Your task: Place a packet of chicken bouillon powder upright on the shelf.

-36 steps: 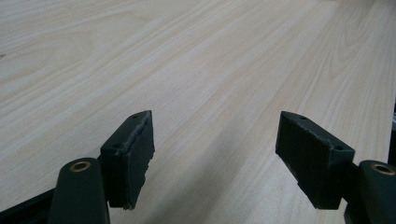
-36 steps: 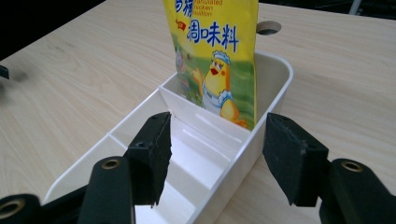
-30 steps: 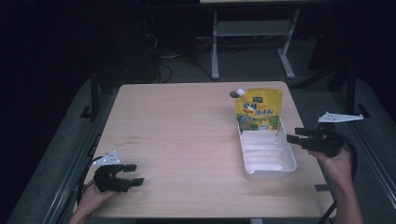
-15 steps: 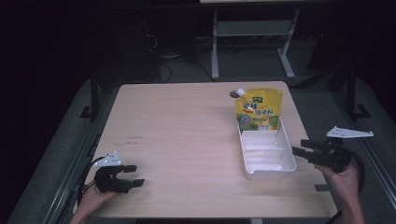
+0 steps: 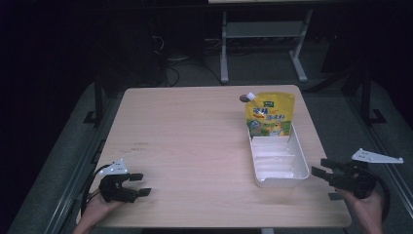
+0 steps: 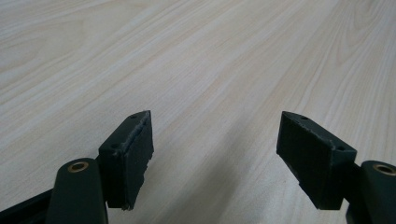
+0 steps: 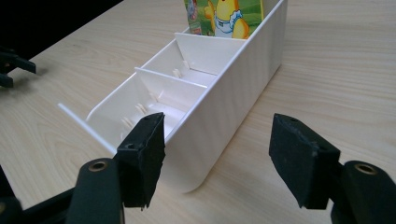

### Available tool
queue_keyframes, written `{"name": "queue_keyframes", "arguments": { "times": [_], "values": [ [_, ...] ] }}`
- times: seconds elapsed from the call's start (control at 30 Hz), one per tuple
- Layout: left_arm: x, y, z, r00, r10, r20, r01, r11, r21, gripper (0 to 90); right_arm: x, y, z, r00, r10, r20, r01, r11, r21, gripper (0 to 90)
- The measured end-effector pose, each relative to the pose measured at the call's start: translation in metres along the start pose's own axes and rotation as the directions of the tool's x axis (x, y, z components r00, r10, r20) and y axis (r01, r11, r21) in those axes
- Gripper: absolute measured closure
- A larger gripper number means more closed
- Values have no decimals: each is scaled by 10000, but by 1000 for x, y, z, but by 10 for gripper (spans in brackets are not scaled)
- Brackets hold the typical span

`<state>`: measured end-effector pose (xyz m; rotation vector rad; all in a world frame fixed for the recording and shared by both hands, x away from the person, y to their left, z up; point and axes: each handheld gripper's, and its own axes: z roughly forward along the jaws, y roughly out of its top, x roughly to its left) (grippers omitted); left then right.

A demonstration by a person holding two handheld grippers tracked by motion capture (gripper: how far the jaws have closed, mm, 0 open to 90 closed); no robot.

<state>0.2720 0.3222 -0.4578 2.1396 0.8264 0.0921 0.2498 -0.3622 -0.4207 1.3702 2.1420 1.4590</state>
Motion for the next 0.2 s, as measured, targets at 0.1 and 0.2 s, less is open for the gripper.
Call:
{"name": "queue_keyframes", "arguments": {
  "times": [0.1, 0.2],
  "values": [
    [0, 0, 1, 10000, -13, -7, 13, 10000, 19, 263, 5, -6, -9, 10000, -23, 45, 24, 9997, -239, 339],
    [-1, 1, 1, 10000, 35, 2, -35, 10000, 32, 261, 10, -9, -16, 9999, -73, 97, 77, 9989, -460, 330]
  ]
}}
